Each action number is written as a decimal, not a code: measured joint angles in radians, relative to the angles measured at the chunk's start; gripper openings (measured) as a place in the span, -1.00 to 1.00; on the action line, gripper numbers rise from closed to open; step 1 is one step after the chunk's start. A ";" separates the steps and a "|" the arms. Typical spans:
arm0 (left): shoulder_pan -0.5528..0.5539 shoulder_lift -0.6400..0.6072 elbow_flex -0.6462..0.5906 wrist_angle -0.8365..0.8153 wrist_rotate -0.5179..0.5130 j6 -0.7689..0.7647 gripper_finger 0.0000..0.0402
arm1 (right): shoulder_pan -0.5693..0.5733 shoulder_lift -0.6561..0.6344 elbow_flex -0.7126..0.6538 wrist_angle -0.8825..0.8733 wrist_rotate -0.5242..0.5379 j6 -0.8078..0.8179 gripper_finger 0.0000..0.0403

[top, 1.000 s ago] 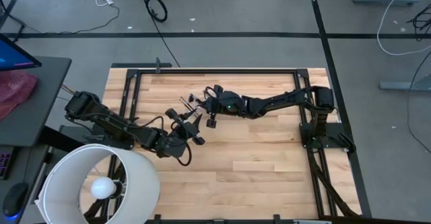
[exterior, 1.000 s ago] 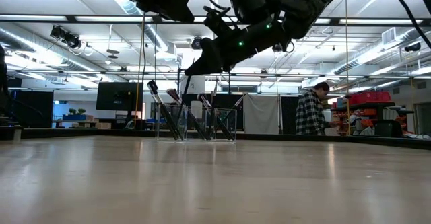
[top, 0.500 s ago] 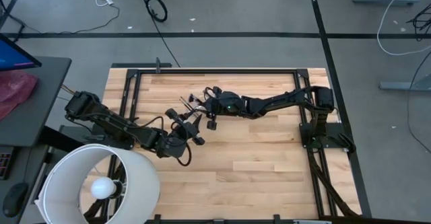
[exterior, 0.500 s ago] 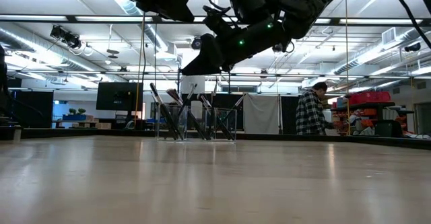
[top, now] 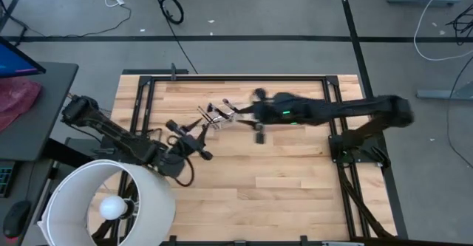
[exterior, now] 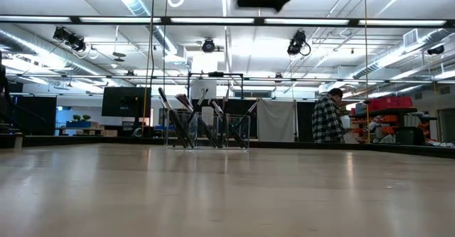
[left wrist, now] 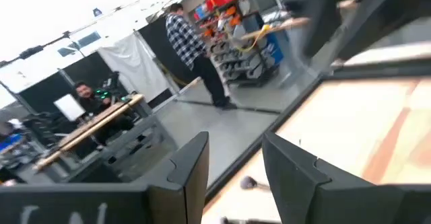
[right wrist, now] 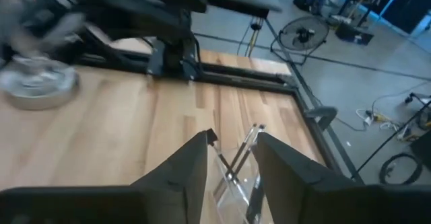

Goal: Put items in baskets/containers
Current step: Return to Home Position

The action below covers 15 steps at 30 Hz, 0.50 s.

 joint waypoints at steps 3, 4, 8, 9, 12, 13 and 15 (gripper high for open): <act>-0.007 -0.117 -0.001 -0.050 0.043 -0.007 -0.28 | 0.021 -0.163 0.000 -0.140 0.000 0.010 -0.36; -0.008 -0.166 -0.001 -0.071 0.080 -0.011 -0.28 | 0.028 -0.214 0.001 -0.182 0.000 0.014 -0.36; 0.026 -0.371 -0.001 -0.245 0.359 -0.102 -0.28 | 0.047 -0.393 0.001 -0.357 0.000 0.012 -0.37; 0.047 -0.413 -0.001 -0.294 0.441 -0.146 -0.28 | 0.050 -0.428 0.001 -0.394 0.000 0.013 -0.37; 0.125 -0.472 -0.006 -0.330 0.630 -0.250 -0.28 | 0.050 -0.515 -0.041 -0.377 0.000 0.054 -0.37; 0.155 -0.472 -0.013 -0.326 0.679 -0.250 -0.28 | 0.050 -0.533 -0.074 -0.324 0.000 0.060 -0.37; 0.222 -0.446 -0.026 -0.330 0.755 -0.243 -0.28 | 0.047 -0.549 -0.143 -0.169 0.032 0.055 -0.36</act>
